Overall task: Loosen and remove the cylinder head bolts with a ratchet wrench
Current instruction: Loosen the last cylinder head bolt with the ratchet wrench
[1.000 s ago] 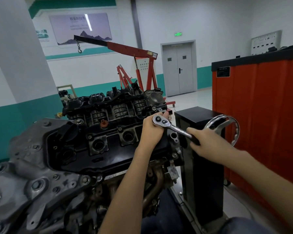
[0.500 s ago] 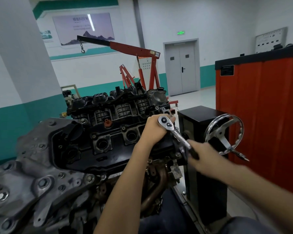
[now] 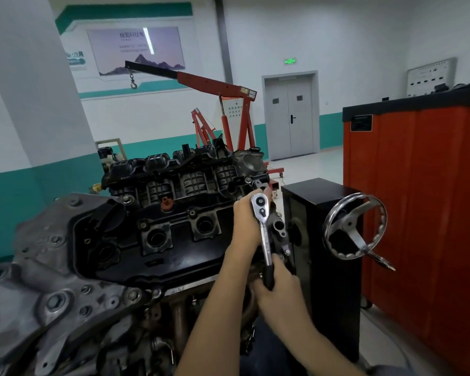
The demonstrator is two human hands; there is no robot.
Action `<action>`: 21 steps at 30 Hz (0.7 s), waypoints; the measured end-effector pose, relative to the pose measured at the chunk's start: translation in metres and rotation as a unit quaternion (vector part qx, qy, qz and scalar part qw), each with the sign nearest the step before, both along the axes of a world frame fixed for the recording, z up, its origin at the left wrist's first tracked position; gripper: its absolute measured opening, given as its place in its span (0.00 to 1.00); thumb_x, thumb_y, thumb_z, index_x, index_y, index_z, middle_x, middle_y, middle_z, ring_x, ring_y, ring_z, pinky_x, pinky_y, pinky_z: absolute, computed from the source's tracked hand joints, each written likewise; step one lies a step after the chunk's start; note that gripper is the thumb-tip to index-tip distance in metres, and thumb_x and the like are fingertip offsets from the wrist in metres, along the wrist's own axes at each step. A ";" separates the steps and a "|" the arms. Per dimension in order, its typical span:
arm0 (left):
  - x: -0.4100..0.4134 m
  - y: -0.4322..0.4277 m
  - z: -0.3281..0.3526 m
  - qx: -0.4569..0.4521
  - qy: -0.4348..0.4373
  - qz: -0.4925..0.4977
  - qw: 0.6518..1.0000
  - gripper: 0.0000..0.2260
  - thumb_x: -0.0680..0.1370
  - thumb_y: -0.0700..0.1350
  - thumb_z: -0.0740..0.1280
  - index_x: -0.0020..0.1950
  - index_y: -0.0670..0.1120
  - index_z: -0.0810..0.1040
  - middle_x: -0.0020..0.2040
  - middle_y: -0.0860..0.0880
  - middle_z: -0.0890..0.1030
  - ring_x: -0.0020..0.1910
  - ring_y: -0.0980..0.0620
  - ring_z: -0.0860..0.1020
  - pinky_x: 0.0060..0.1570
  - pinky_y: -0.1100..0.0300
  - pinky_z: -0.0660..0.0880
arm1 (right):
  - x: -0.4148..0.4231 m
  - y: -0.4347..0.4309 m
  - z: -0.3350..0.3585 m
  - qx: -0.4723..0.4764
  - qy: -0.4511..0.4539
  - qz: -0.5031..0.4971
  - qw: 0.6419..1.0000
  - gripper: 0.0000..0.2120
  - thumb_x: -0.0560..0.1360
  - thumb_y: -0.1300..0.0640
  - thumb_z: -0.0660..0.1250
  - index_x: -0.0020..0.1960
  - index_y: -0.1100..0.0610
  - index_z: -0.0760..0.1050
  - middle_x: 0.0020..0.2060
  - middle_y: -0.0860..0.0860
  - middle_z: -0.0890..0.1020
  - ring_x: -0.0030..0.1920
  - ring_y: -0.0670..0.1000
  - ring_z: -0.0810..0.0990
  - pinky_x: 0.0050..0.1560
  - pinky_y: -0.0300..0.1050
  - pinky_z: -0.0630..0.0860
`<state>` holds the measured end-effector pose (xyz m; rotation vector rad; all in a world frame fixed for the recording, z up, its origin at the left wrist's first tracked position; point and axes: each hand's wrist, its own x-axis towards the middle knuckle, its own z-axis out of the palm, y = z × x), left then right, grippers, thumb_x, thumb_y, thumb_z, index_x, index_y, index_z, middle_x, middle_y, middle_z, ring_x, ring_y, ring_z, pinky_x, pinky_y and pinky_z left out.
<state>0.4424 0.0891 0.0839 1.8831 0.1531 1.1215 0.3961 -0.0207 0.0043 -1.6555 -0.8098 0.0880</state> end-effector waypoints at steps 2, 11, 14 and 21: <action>-0.004 0.006 0.004 0.038 0.040 0.002 0.998 0.23 0.80 0.40 0.65 0.30 0.48 0.57 0.26 0.52 0.59 0.31 0.53 0.59 0.34 0.59 0.59 | -0.002 0.008 0.002 0.007 -0.002 0.002 1.000 0.07 0.73 0.63 0.63 0.49 0.54 0.71 0.33 0.53 0.77 0.30 0.46 0.74 0.28 0.32 0.65; -0.010 0.021 0.006 0.052 0.110 -0.047 0.991 0.23 0.76 0.34 0.64 0.28 0.59 0.78 0.29 0.57 0.77 0.35 0.59 0.73 0.42 0.61 0.71 | 0.119 -0.065 0.089 -0.335 -0.364 0.013 0.869 0.08 0.76 0.60 0.64 0.48 0.48 0.68 0.31 0.45 0.73 0.28 0.41 0.72 0.27 0.31 0.65; -0.014 0.020 0.001 0.010 0.064 -0.035 0.997 0.22 0.77 0.36 0.63 0.30 0.59 0.80 0.30 0.60 0.78 0.35 0.61 0.74 0.40 0.66 0.70 | 0.127 -0.058 0.110 -0.349 -0.453 -0.032 0.820 0.06 0.76 0.56 0.63 0.52 0.51 0.68 0.30 0.43 0.69 0.30 0.43 0.69 0.31 0.35 0.62; -0.007 0.002 -0.008 -0.035 -0.011 -0.034 0.999 0.25 0.80 0.42 0.66 0.25 0.55 0.64 0.24 0.57 0.65 0.27 0.61 0.61 0.31 0.64 0.62 | 0.026 -0.028 0.009 -0.075 -0.084 -0.015 0.994 0.06 0.74 0.61 0.66 0.50 0.57 0.70 0.32 0.55 0.76 0.28 0.48 0.73 0.28 0.39 0.68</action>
